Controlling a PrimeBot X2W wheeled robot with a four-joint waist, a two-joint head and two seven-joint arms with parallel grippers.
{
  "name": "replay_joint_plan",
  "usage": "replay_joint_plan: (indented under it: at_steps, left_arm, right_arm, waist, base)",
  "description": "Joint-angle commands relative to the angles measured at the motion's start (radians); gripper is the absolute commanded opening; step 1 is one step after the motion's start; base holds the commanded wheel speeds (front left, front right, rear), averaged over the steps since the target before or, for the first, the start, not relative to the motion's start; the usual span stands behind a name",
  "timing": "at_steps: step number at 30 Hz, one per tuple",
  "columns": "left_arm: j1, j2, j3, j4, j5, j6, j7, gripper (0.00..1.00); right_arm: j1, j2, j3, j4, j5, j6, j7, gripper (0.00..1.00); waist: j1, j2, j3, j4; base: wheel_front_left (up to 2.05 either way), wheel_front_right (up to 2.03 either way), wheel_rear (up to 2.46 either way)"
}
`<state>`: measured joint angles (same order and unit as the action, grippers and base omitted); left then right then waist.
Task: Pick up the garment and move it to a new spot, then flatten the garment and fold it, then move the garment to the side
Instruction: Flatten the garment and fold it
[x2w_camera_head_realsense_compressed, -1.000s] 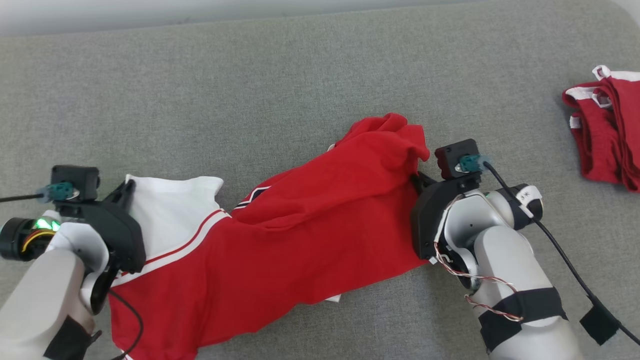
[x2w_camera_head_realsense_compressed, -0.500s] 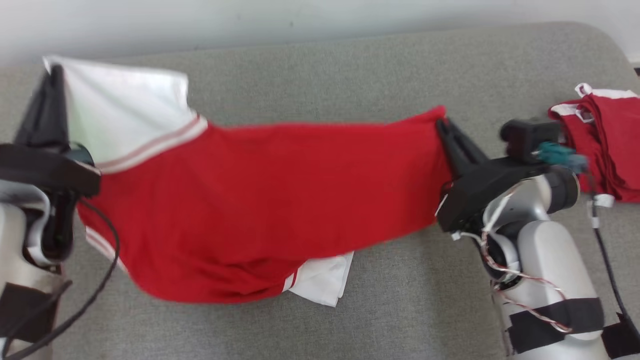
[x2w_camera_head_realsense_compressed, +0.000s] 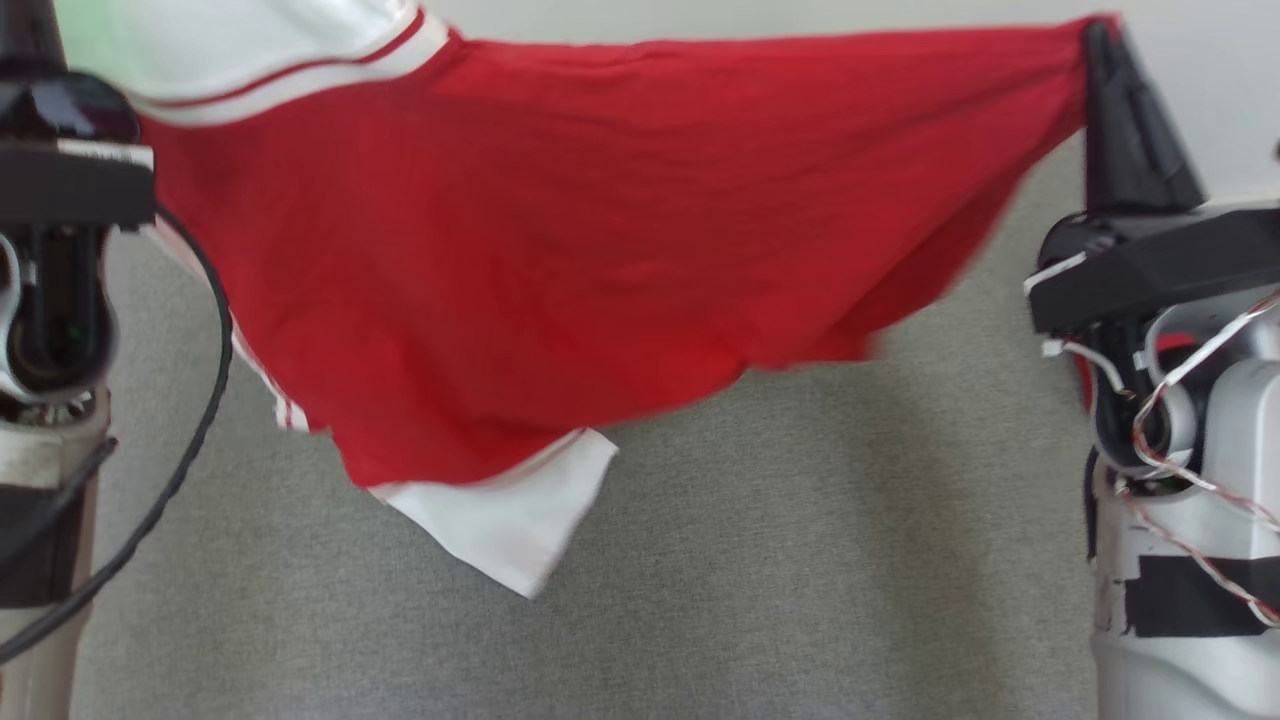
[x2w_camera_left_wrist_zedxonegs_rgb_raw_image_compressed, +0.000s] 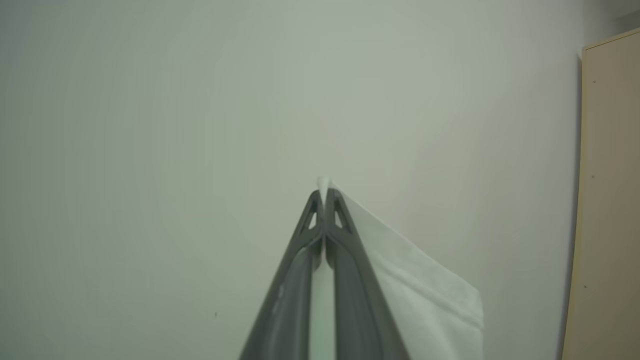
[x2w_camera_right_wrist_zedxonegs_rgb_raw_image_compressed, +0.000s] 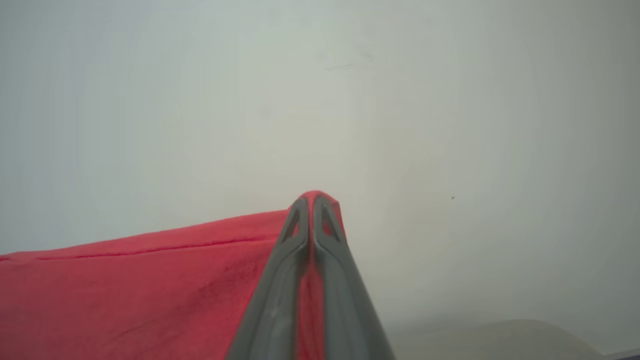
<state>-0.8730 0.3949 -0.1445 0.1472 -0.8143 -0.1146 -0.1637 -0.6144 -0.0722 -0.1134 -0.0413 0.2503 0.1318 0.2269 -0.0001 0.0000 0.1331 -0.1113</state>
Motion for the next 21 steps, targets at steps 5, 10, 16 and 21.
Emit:
replay_joint_plan:
  at_steps: [5, 10, 16, 21]
  left_arm:
    - [-0.088, 0.004, -0.011, -0.049, -0.008, -0.001, 0.031, 0.0]
    - [-0.172, -0.017, 0.005, -0.106, -0.022, 0.01, 0.016, 0.0]
    - [-0.209, -0.022, -0.031, -0.126, -0.026, 0.016, 0.07, 0.0]
    - [-0.213, -0.024, -0.053, -0.089, -0.007, 0.028, 0.086, 0.0]
  right_arm:
    - [-0.044, -0.035, -0.012, -0.033, -0.037, -0.003, -0.008, 0.0]
    - [-0.077, -0.052, -0.029, -0.071, -0.048, -0.003, -0.039, 0.0]
    - [-0.061, -0.055, -0.017, -0.071, -0.046, -0.003, -0.041, 0.0]
    - [-0.076, -0.065, 0.016, -0.031, -0.041, -0.003, -0.025, 0.0]
  waist:
    - [0.0001, 0.0, -0.045, -0.029]
    - [0.0001, 0.0, -0.049, -0.041]
    - [0.0001, 0.0, -0.044, -0.045]
    - [0.0001, 0.0, -0.011, -0.05]
  base:
    - [0.0, 0.0, 0.0]
    - [0.0, 0.0, 0.0]
    - [0.0, 0.0, 0.0]
    - [0.0, 0.0, 0.0]
